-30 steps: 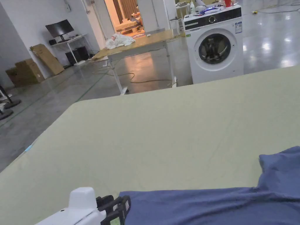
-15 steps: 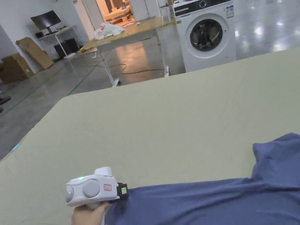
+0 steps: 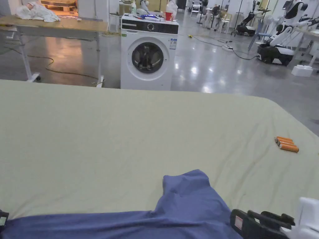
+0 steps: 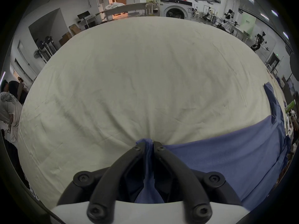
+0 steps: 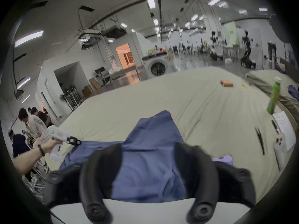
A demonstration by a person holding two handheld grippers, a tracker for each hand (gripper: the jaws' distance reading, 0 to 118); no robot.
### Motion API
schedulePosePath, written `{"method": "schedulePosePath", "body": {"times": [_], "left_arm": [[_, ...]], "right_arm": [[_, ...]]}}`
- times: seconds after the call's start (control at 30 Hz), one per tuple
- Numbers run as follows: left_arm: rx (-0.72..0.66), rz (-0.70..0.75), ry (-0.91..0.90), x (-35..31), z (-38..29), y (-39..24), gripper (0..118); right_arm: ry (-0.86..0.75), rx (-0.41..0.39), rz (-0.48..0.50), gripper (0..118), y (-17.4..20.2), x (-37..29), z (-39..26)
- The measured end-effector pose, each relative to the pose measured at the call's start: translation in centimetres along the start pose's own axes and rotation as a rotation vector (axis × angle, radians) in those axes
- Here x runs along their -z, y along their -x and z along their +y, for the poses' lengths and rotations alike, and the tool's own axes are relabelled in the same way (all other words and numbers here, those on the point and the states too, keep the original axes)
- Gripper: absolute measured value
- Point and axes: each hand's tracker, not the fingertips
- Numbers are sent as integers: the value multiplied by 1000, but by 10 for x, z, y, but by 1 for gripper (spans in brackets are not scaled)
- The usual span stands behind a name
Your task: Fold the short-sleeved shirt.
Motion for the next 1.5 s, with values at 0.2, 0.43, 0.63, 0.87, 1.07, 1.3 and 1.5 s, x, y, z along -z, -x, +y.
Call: {"method": "schedulePosePath", "body": {"times": [0.2,0.43,0.63,0.87,1.07,1.3,1.5], "left_arm": [[32,-3,17,-6,-2,-8,8],[67,29,-2,-11,-6,-22,8],[224,91,-147,-45,-30,-46,2],[125,-111,-408,-161,-119,22,2],[10,-179,-394,-196,-220,50,2],[-85,-197,-332,-172,-281,52,2],[-147,-199,-327,-174,-295,57,42]], "right_arm": [[337,-74,-222,76,-48,139,24],[402,-199,-303,7,-42,169,8],[349,-152,-313,2,-30,151,7],[124,-172,-159,2,-10,8,-12],[95,-136,-148,2,-16,-85,-92],[155,-30,-179,2,-6,-102,-149],[132,-53,-212,78,0,-99,-154]]}}
